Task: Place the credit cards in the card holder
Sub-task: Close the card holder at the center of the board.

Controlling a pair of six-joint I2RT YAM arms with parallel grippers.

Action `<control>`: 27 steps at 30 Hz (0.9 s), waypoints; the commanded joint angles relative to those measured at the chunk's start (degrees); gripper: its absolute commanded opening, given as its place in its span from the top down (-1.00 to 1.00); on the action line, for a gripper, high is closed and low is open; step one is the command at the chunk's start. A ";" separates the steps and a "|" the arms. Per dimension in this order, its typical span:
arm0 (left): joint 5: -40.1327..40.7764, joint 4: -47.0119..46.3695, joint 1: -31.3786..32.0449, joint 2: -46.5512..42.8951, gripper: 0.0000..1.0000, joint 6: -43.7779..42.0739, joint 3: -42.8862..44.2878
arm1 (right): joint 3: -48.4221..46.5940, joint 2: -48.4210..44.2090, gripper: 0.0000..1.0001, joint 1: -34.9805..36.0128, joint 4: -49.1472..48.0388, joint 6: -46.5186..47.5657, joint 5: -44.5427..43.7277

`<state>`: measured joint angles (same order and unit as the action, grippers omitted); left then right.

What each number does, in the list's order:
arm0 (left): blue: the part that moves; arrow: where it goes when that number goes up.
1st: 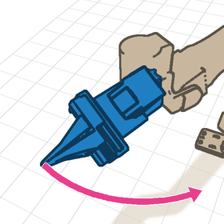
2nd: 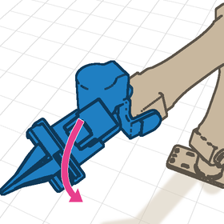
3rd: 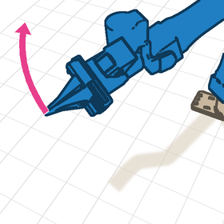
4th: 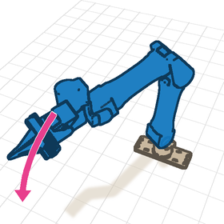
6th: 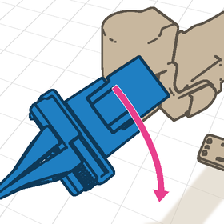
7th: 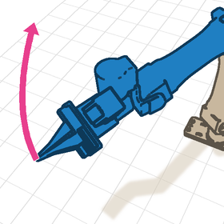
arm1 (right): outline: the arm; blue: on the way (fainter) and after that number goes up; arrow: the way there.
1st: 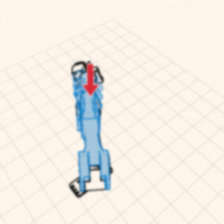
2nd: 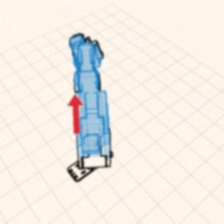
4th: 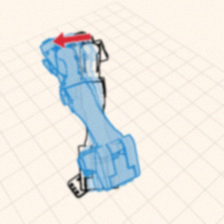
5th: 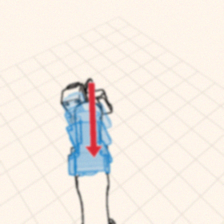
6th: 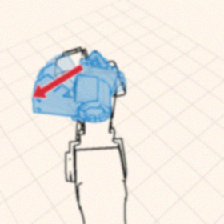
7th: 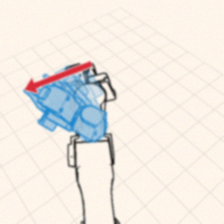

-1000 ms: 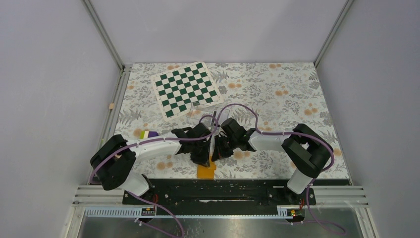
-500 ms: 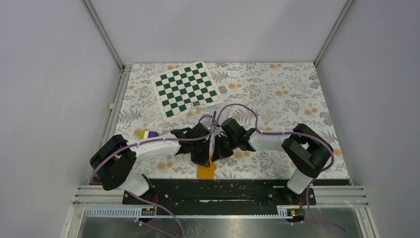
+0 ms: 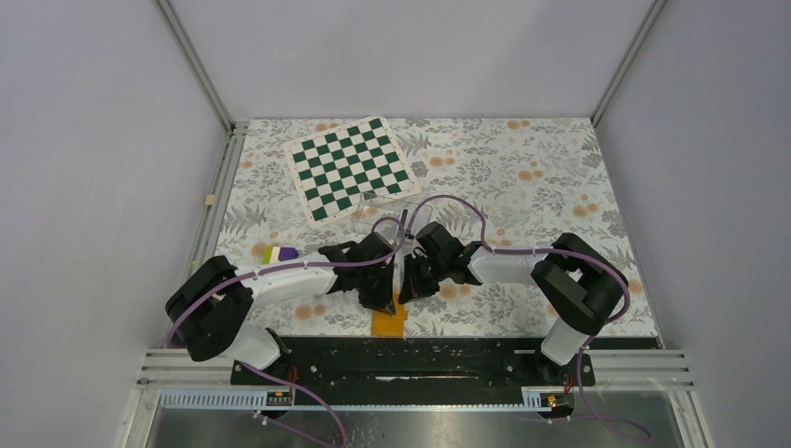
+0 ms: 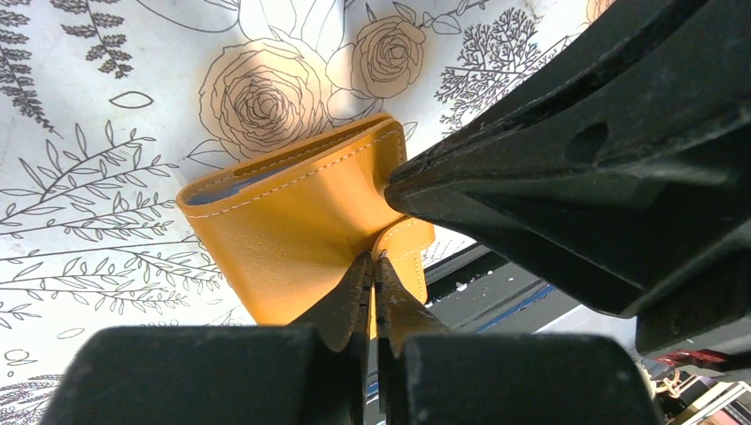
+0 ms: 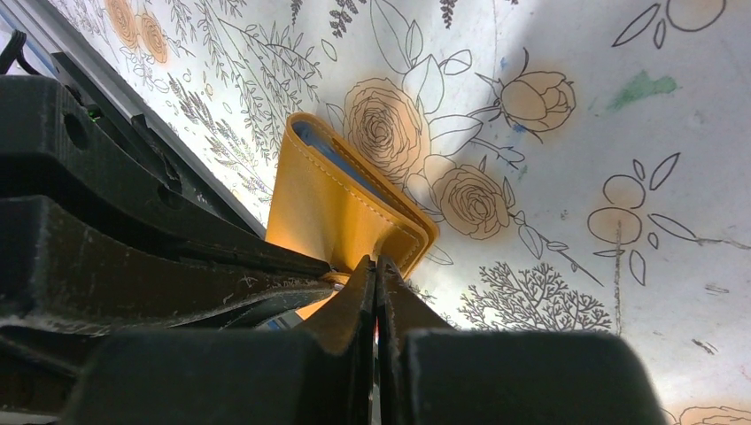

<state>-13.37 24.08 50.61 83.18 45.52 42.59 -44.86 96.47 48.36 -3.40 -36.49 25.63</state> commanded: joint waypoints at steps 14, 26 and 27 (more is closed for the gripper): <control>2.62 0.35 -0.87 -3.36 1.00 -1.41 1.36 | -2.23 0.12 1.00 0.77 1.29 0.73 0.85; 3.43 1.03 -1.33 -2.78 1.00 -2.28 1.17 | -2.44 0.49 1.00 0.73 1.63 0.74 0.96; 4.45 2.70 -1.37 -1.89 1.00 -3.12 1.97 | -2.51 0.51 1.00 0.77 1.66 0.77 0.92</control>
<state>-11.55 25.71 49.65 80.68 44.38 43.09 -45.17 96.55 48.38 -2.02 -36.47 26.15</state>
